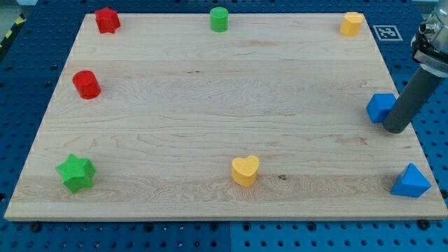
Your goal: Slightly push the cube to the center right
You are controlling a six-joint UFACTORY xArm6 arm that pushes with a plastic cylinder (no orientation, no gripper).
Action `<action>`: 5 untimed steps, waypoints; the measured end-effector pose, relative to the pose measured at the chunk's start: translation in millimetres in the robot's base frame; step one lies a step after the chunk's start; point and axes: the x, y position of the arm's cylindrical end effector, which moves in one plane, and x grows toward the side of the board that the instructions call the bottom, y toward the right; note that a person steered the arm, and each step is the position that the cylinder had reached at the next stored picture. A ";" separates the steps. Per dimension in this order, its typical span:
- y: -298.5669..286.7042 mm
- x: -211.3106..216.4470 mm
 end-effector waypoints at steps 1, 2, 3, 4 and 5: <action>0.0 -16.4; 0.0 -26.2; 0.0 -26.9; -12.1 -14.8; -76.5 -2.2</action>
